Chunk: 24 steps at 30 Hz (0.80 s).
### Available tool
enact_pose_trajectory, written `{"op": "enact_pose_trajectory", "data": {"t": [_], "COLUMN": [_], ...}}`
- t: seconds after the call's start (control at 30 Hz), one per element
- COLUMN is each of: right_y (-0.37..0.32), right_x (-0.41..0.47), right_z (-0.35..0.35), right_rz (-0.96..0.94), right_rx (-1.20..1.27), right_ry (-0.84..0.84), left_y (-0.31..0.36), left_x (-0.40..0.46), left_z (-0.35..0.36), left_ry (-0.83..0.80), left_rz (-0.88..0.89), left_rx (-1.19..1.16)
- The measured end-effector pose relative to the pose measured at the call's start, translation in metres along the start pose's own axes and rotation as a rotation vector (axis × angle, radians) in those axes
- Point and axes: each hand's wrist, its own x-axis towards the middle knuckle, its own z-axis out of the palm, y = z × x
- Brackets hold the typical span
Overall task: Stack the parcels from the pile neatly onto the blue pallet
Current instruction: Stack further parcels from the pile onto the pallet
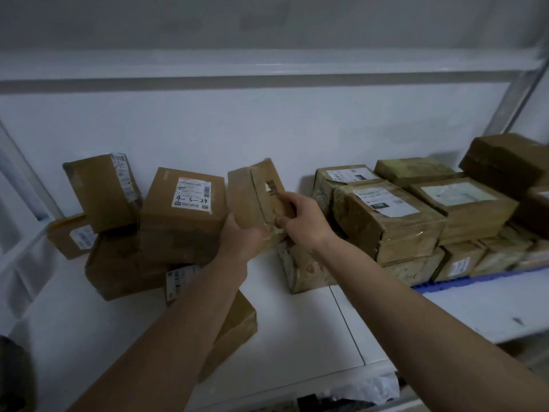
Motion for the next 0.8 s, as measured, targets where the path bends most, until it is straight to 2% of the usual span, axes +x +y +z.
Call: {"op": "enact_pose_trajectory", "data": {"t": [0.13,0.3,0.57,0.8], "right_y": [-0.016,-0.030,-0.033,-0.008], "right_x": [-0.009,-0.018,-0.042,-0.064], "right_z": [-0.015,-0.053,-0.155,-0.288], "right_rz": [-0.010,-0.044,-0.076,-0.038], "right_rx": [0.042,0.038,0.106,0.105], "right_ry": [0.076,0.192,0.316,0.338], "left_y": [0.019,0.044,0.083,0.105], "left_x": [-0.007,-0.015,-0.049,-0.086], "left_z": [0.014,0.038,0.117,0.233], "left_ry": [0.053,-0.036,-0.169,-0.330], "left_rz": [0.242,0.369,0.470,0.484], "left_rx": [0.037,0.054,0.034,0.023]}}
